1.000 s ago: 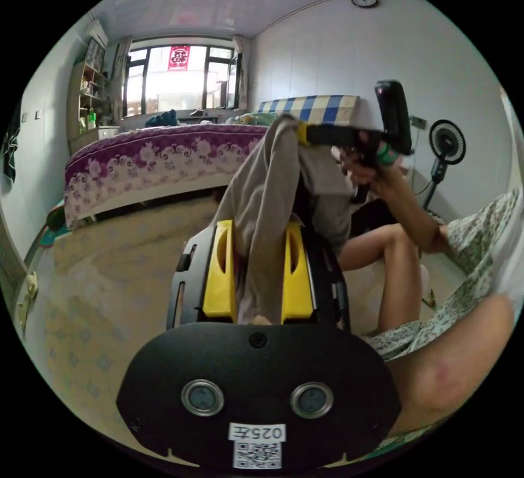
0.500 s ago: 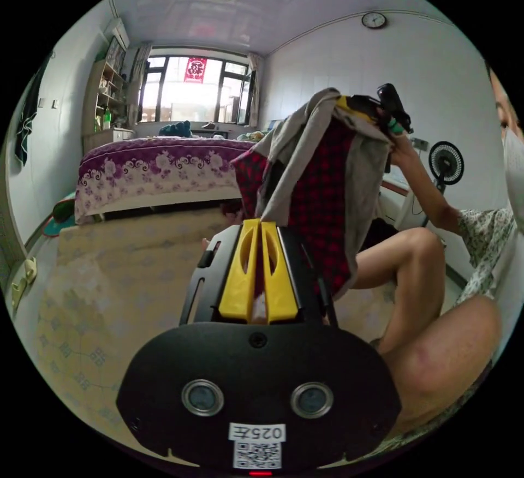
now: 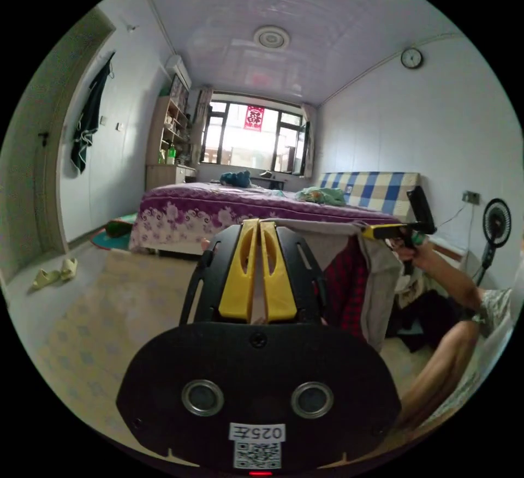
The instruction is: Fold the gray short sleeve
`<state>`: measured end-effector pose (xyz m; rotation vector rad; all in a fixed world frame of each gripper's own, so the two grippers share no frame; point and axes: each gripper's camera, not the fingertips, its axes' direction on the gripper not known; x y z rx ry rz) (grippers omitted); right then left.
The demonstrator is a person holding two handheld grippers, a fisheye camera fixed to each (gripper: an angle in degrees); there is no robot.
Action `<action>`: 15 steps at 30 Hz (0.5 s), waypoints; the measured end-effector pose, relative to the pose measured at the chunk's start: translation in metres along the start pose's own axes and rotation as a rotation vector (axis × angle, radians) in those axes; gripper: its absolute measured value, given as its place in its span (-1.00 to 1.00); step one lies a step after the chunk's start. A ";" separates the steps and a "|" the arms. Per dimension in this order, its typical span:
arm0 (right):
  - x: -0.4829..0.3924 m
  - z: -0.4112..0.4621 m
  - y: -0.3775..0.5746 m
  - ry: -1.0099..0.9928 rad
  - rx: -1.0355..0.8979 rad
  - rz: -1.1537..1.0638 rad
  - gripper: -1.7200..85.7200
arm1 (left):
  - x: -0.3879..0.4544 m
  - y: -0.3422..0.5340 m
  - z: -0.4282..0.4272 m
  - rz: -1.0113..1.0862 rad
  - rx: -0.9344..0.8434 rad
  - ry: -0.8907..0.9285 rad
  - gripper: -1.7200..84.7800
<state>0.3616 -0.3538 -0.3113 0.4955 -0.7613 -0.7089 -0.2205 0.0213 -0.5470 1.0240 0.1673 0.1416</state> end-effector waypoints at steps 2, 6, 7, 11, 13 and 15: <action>0.018 -0.005 -0.006 -0.159 -0.007 0.039 -0.92 | 0.001 -0.041 0.013 0.056 0.004 -0.070 -0.98; 0.021 -0.058 0.016 -0.294 0.110 0.035 -0.97 | -0.013 -0.080 -0.010 0.063 0.063 0.113 -0.98; 0.019 -0.064 0.021 -0.246 0.088 0.015 -0.97 | -0.013 -0.089 -0.019 0.081 0.074 0.184 -0.98; 0.007 -0.020 0.043 -0.214 0.088 -0.017 -0.91 | 0.001 -0.108 -0.042 0.198 0.117 0.403 -0.98; -0.005 0.029 0.043 -0.307 0.027 -0.034 -0.80 | 0.006 -0.108 -0.047 0.210 0.143 0.418 -0.98; -0.022 0.083 0.038 -0.393 -0.034 -0.039 -0.70 | 0.006 -0.108 -0.054 0.193 0.156 0.434 -0.98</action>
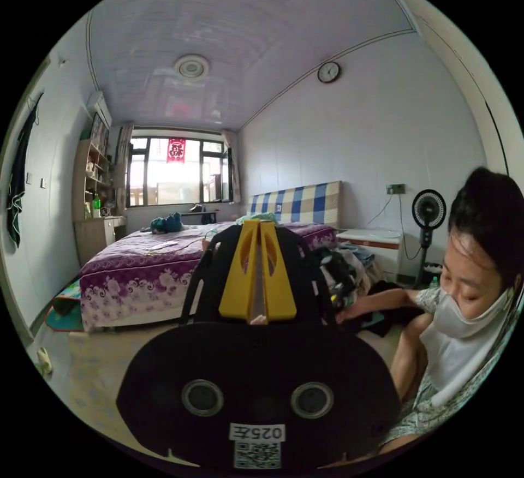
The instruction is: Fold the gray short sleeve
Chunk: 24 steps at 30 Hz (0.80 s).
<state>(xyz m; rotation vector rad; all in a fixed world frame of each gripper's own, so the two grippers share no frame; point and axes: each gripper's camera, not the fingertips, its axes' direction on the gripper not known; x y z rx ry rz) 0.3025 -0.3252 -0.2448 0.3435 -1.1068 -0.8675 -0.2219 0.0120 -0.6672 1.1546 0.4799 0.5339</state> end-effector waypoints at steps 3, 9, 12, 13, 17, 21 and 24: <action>-0.010 0.069 -0.012 -0.125 -0.043 -0.051 -0.61 | -0.003 -0.003 -0.021 -0.020 0.014 -0.028 -0.98; -0.048 0.156 -0.001 0.228 -0.132 -0.261 -0.70 | -0.023 -0.006 -0.101 -0.097 0.164 0.022 -0.98; -0.044 0.196 0.008 0.030 -0.199 -0.159 -0.71 | -0.030 -0.011 -0.135 -0.122 0.232 0.014 -0.98; -0.050 0.208 0.016 -0.021 -0.234 -0.142 -0.73 | -0.031 -0.013 -0.145 -0.132 0.256 -0.001 -0.98; -0.084 0.165 0.049 0.132 -0.165 -0.236 -0.97 | -0.037 -0.020 -0.183 -0.154 0.273 -0.046 -0.98; -0.098 0.040 0.055 0.093 0.019 -0.138 -0.98 | -0.035 -0.018 -0.227 -0.142 0.205 -0.161 -0.98; -0.116 -0.036 0.038 0.086 0.025 -0.056 -0.98 | -0.053 -0.015 -0.235 -0.211 0.056 -0.256 -0.98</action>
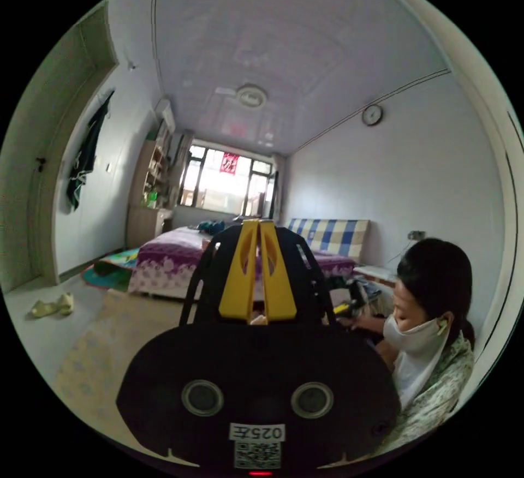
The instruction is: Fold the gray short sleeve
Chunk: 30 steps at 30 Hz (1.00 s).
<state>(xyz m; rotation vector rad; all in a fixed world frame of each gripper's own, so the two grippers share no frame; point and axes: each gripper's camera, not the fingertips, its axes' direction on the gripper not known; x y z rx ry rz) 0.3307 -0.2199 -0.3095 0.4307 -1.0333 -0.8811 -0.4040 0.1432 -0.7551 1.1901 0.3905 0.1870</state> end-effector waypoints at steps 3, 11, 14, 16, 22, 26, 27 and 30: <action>0.019 -0.031 -0.031 0.072 0.005 0.086 -0.98 | -0.040 0.006 0.049 -0.035 -0.179 -0.083 -0.97; 0.317 0.163 -0.050 0.520 -0.305 0.216 -0.95 | -0.293 0.236 0.425 -0.323 -0.717 -0.158 -0.74; 0.435 0.264 0.000 0.768 -0.710 0.356 -0.85 | -0.365 0.363 0.516 -0.486 -0.863 -0.339 -0.73; 0.438 0.296 0.025 0.741 -0.755 0.311 -0.81 | -0.379 0.415 0.530 -0.610 -0.812 -0.363 -0.77; 0.360 0.328 0.072 0.382 -0.689 0.182 -0.64 | -0.356 0.492 0.523 -0.614 -0.951 -0.201 -0.77; 0.277 0.357 0.050 0.189 -0.566 0.024 -0.63 | -0.258 0.529 0.505 -0.575 -1.175 -0.061 -0.72; 0.267 0.367 0.043 0.176 -0.568 -0.011 -0.64 | -0.245 0.533 0.502 -0.575 -1.198 -0.069 -0.70; 0.237 0.434 0.003 0.147 -0.598 -0.171 -0.65 | -0.206 0.553 0.479 -0.659 -1.234 -0.191 -0.68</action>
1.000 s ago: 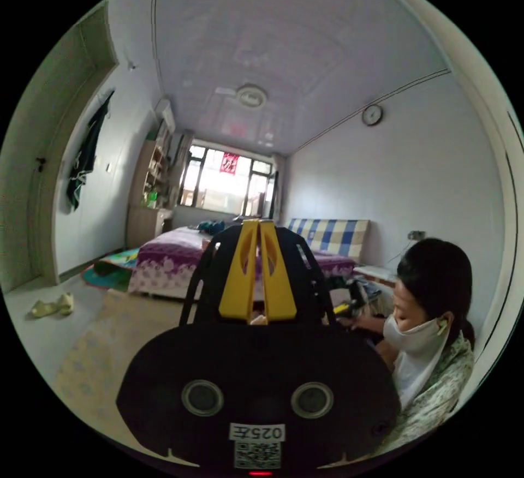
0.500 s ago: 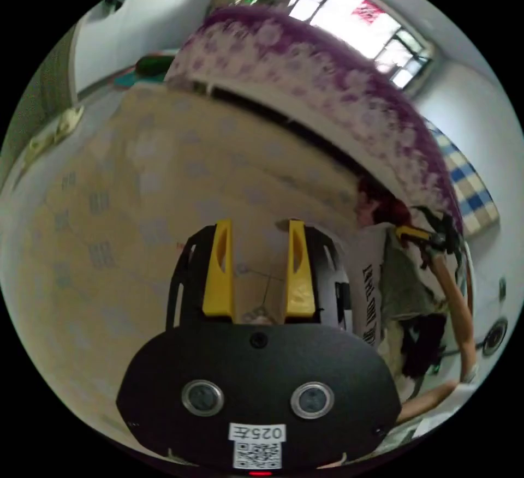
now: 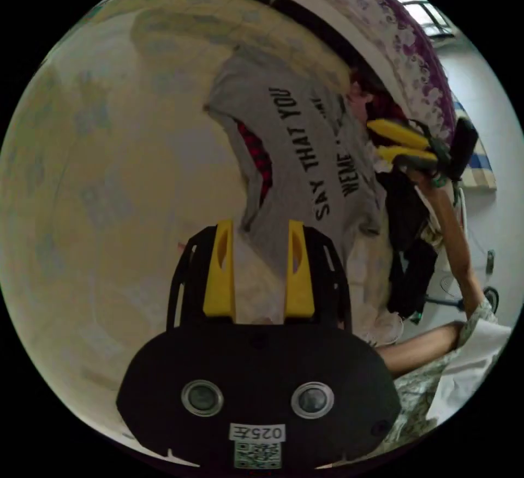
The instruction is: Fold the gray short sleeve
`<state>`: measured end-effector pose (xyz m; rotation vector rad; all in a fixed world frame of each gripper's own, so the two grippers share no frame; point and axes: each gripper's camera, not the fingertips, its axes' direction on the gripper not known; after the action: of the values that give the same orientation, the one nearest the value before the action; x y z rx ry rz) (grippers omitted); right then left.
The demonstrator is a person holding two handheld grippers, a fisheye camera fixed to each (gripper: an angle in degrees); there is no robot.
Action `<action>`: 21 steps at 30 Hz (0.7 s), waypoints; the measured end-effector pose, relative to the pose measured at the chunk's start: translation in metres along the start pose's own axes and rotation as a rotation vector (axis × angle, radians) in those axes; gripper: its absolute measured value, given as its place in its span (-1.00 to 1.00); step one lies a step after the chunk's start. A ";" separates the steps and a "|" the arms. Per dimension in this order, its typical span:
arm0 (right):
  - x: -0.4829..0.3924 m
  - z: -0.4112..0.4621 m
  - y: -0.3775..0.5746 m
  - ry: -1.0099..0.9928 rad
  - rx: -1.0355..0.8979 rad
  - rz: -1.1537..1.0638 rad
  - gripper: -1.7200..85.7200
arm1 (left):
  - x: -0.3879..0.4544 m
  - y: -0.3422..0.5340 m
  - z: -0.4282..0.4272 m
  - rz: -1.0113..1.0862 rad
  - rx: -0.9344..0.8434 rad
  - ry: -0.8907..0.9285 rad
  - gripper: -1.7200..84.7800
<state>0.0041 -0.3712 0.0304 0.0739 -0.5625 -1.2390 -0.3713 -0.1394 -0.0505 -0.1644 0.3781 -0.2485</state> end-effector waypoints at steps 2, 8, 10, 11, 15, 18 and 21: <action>-0.006 0.041 -0.063 0.050 -0.079 -0.138 -0.65 | -0.009 0.024 0.022 -0.133 -0.040 0.042 -0.68; -0.031 0.174 -0.181 0.300 -0.519 -0.533 -0.65 | 0.002 0.051 0.051 -0.199 0.038 0.059 -0.73; -0.039 0.204 -0.200 0.314 -0.604 -0.606 -0.65 | 0.011 0.058 0.057 -0.190 0.046 0.099 -0.72; -0.044 0.221 -0.209 0.313 -0.666 -0.651 -0.65 | 0.016 0.063 0.061 -0.201 0.041 0.128 -0.72; -0.052 0.237 -0.224 0.256 -0.753 -0.735 -0.68 | 0.036 0.084 0.071 -0.200 0.081 0.054 -0.82; -0.052 0.240 -0.219 0.172 -0.800 -0.673 -0.87 | 0.046 0.108 0.083 -0.213 0.186 0.034 -0.95; -0.061 0.228 -0.190 0.274 -0.721 -0.638 -0.96 | 0.055 0.123 0.080 -0.169 0.174 -0.027 -0.98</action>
<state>-0.2747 -0.3253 0.1381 -0.1980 0.1946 -1.9513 -0.2657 -0.0272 -0.0209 -0.0283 0.3141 -0.4442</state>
